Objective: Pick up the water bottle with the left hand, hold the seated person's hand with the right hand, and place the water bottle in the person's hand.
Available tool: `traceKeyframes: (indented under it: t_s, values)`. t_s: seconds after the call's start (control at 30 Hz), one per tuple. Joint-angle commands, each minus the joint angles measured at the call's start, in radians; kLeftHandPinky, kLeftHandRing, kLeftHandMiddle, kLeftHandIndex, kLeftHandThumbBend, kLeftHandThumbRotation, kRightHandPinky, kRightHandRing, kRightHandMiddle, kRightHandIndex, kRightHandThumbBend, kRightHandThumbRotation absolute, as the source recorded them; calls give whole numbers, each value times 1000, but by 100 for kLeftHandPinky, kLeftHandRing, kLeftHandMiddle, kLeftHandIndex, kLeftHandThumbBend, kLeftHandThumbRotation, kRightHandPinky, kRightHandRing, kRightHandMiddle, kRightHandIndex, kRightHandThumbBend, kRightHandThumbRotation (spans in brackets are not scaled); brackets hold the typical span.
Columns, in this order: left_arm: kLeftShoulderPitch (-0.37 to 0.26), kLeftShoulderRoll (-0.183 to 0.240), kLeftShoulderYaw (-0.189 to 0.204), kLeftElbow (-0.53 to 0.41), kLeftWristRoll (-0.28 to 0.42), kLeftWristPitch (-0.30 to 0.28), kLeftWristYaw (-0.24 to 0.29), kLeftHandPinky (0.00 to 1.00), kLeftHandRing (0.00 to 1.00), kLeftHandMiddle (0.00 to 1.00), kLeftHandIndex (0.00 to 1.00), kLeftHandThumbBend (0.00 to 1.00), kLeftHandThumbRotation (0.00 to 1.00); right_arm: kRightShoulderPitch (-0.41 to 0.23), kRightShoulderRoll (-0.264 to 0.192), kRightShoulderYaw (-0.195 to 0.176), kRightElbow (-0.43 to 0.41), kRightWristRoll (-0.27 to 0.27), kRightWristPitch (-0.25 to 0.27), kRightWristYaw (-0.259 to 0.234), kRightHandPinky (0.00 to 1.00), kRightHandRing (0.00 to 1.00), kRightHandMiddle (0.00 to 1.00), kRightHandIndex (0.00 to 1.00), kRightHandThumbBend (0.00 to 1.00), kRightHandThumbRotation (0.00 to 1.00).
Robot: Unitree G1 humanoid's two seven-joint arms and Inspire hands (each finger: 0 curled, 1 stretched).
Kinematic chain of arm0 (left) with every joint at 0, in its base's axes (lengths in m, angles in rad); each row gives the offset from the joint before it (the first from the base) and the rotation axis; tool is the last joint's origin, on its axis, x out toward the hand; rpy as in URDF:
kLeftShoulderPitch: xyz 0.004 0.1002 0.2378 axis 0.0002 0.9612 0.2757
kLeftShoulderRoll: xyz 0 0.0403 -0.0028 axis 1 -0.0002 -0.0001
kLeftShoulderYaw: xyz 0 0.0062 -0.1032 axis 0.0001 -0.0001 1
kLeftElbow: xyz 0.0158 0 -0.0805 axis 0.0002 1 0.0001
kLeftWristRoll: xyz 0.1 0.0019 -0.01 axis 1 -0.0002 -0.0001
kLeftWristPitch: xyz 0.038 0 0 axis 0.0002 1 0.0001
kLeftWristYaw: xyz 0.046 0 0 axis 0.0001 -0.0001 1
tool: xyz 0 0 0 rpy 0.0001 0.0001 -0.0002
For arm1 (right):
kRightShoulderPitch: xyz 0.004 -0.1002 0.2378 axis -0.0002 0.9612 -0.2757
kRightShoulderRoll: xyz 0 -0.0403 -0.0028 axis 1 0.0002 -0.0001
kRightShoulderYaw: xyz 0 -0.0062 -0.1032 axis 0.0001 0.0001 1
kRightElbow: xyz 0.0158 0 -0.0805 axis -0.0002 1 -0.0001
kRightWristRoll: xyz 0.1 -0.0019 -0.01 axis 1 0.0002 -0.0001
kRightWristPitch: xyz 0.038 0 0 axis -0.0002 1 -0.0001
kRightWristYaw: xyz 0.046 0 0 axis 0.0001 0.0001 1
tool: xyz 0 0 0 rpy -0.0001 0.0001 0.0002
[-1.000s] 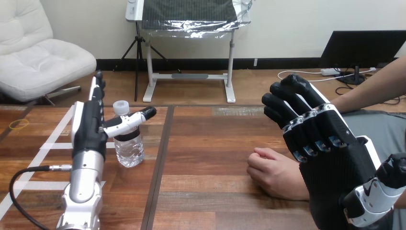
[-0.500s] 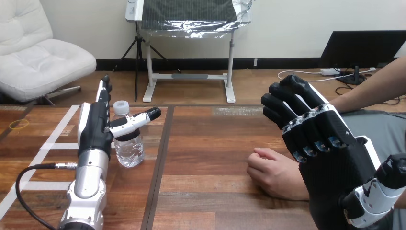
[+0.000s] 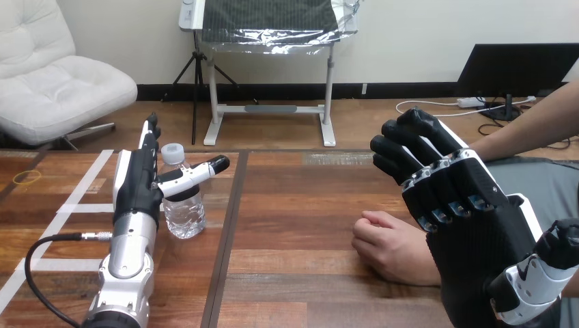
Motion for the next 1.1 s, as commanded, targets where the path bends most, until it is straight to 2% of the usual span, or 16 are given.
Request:
traceKeyframes:
  t_s: [0.0, 1.07]
  values:
    - [-80, 23, -18, 8, 8, 6, 13, 96, 98, 100, 100, 100, 17, -47, -3, -8, -25, 15, 1, 2, 91, 87, 87, 86, 84, 100]
    - [-93, 14, -10, 40, -11, 78, 20, 95, 100, 100, 100, 100, 16, -41, -11, -15, -25, 29, 1, 23, 90, 87, 87, 85, 84, 100]
